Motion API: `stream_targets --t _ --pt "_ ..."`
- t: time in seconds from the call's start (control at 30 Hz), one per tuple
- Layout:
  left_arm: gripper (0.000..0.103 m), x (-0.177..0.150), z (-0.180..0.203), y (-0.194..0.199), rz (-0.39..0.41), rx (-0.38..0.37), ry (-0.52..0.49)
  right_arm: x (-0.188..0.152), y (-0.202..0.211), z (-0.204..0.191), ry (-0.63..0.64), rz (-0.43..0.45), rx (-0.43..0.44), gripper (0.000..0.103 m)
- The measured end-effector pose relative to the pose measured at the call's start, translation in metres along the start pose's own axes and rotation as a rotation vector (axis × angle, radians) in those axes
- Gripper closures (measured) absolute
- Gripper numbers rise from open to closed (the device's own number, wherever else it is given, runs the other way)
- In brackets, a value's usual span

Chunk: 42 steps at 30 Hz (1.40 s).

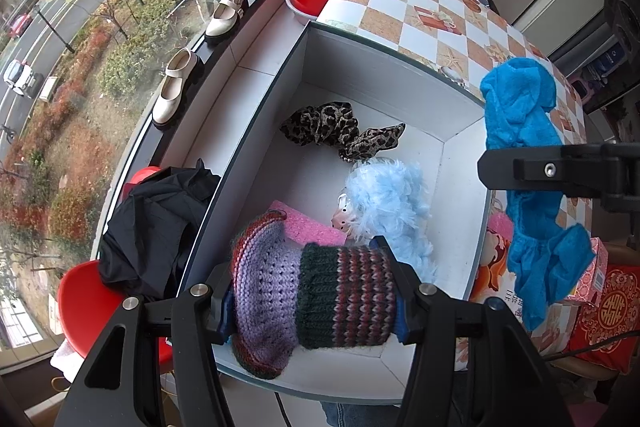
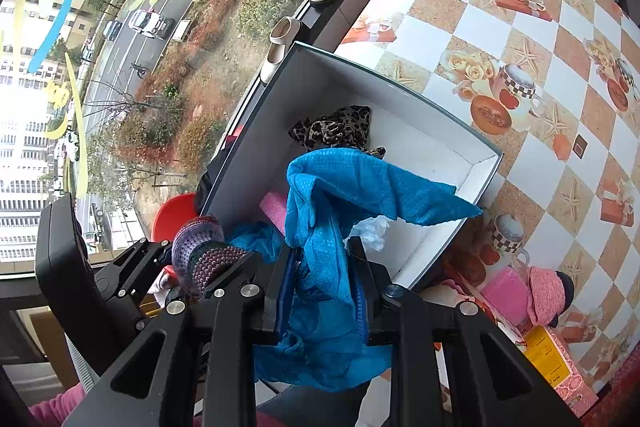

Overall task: Organize soft objects
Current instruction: 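Hold the purple hat in the box while the right tool holds the cloth above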

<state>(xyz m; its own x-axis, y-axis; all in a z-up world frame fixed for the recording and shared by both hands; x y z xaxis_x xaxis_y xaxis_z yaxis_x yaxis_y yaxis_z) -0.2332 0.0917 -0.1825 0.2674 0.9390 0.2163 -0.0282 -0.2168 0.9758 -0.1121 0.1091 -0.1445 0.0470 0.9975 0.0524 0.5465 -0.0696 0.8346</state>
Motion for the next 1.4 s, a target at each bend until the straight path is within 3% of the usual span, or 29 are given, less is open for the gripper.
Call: stream_targets --t 1.4 --pt "0.043 0.0067 0.0008 0.0015 -0.012 0.022 0.0 0.0061 0.0032 0.0034 0.015 0.002 -0.013 0.077"
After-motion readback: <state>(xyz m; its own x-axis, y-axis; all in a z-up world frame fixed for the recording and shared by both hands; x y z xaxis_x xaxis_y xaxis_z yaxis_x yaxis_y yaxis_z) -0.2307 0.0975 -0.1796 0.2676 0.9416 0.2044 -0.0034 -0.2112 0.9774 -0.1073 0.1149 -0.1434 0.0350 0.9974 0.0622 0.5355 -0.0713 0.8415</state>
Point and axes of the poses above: each gripper's, at about its wrist camera, not at the fingertips, and y roughly against the way its jaws point, z to its right, x to its top, the point moved 9 cm from there along -y, roughly the way its jaws point, and after that the axes turned 7 degrees about x, right-handed, at the moved point
